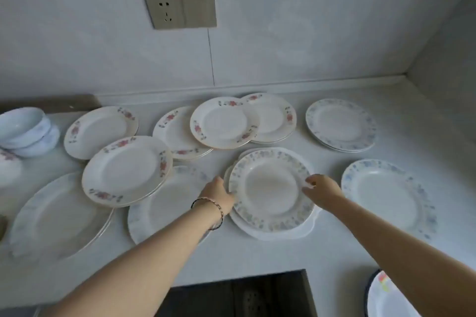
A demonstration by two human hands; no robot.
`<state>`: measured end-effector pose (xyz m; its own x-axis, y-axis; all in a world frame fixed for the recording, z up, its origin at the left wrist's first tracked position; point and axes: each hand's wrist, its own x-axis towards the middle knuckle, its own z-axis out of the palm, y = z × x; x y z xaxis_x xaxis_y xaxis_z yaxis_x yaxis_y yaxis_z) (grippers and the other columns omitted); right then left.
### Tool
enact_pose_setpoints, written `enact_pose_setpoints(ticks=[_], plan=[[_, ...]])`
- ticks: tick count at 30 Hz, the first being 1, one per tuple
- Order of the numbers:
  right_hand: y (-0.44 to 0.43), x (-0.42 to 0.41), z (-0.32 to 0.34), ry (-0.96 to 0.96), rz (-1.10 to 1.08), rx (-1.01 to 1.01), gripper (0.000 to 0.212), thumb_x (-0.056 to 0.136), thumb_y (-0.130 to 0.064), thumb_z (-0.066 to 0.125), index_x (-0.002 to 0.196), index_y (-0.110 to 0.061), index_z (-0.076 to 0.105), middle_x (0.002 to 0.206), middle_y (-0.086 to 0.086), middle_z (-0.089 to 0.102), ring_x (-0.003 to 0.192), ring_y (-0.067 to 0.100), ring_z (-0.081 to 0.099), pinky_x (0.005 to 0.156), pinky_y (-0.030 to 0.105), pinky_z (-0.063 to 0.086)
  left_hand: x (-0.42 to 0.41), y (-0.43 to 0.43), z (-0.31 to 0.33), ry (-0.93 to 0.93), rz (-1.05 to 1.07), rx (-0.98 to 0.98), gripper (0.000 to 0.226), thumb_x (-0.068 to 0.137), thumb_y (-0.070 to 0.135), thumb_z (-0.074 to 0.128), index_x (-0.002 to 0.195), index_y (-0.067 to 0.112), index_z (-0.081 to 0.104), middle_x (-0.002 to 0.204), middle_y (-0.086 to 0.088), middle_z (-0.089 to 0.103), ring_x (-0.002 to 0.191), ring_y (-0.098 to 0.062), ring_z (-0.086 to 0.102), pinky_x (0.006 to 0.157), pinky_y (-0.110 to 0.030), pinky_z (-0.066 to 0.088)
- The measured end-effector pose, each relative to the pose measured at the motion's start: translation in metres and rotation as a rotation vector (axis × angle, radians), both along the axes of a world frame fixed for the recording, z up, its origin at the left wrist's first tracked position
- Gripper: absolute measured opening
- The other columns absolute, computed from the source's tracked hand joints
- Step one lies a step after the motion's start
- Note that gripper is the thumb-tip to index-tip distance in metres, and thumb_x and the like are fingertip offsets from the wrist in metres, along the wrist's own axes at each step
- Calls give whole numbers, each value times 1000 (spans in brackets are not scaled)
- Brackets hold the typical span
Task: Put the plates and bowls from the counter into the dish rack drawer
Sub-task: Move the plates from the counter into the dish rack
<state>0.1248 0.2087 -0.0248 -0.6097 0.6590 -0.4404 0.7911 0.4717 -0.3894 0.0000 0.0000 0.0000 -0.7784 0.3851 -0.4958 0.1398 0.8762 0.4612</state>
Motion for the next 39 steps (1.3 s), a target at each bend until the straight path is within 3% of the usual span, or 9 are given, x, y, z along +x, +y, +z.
enact_pose_setpoints(ticks=[6, 11, 15, 19, 23, 29, 31, 35, 39], plan=[[41, -24, -36, -118, -137, -53, 58, 86, -42, 54, 126, 0, 48, 127, 23, 53, 120, 37, 48, 101, 39, 38, -5, 49, -36, -169, 104, -247, 48, 89, 27, 46, 129, 0, 41, 131, -17, 52, 119, -31, 52, 93, -33, 45], [53, -35, -57, -26, -237, -186, 57, 81, -36, 65, 122, 1, 51, 115, 20, 62, 108, 36, 59, 86, 34, 46, -2, 61, -57, -26, 40, -423, 46, 96, 21, 36, 137, -1, 34, 142, -16, 40, 132, -29, 40, 108, -34, 32], [53, -30, -60, 12, -291, -183, 51, 79, -36, 67, 115, -2, 58, 101, 15, 67, 96, 33, 63, 74, 30, 44, -3, 59, -58, -101, 163, -317, 42, 91, 16, 49, 128, -1, 43, 131, -20, 52, 120, -33, 52, 96, -36, 44], [39, -8, -50, 44, -310, -113, 51, 77, -37, 69, 114, -3, 61, 104, 16, 68, 94, 33, 63, 77, 32, 47, 1, 34, -52, -149, 250, -104, 41, 83, 19, 59, 120, 4, 48, 121, -13, 59, 112, -30, 57, 85, -30, 47], [1, 15, -17, 99, -247, -41, 38, 76, -39, 68, 101, -10, 65, 91, 11, 68, 75, 27, 59, 65, 29, 44, 23, -26, -39, -310, 389, 232, 40, 70, 14, 70, 103, 15, 46, 97, -2, 59, 81, -17, 60, 63, -24, 50], [-132, 29, 28, 208, -118, -18, 15, 76, -36, 69, 83, -22, 67, 68, -2, 66, 62, 18, 60, 55, 28, 46, 59, -172, -19, -291, 548, 505, 41, 62, 6, 76, 93, 17, 50, 89, 0, 64, 77, -12, 63, 57, -24, 52], [-190, 35, 29, 220, -97, -80, 13, 77, -36, 69, 76, -23, 65, 67, -3, 67, 61, 16, 63, 52, 26, 48, 65, -231, -14, -262, 579, 511, 42, 60, 6, 76, 91, 17, 50, 88, 1, 63, 76, -12, 62, 51, -20, 47], [-306, 42, 23, 164, -32, -215, 21, 79, -42, 67, 77, -21, 64, 69, -6, 66, 62, 11, 63, 44, 19, 44, 69, -349, -7, -212, 588, 393, 41, 58, 6, 77, 87, 15, 50, 90, -2, 62, 81, -19, 61, 54, -26, 45], [-403, 51, 1, 109, -12, -300, 29, 79, -39, 67, 62, -15, 64, 60, -4, 64, 56, 11, 59, 40, 19, 39, 66, -444, -10, -279, 593, 262, 38, 63, 2, 72, 76, 23, 43, 88, -1, 57, 77, -15, 57, 57, -26, 46]])
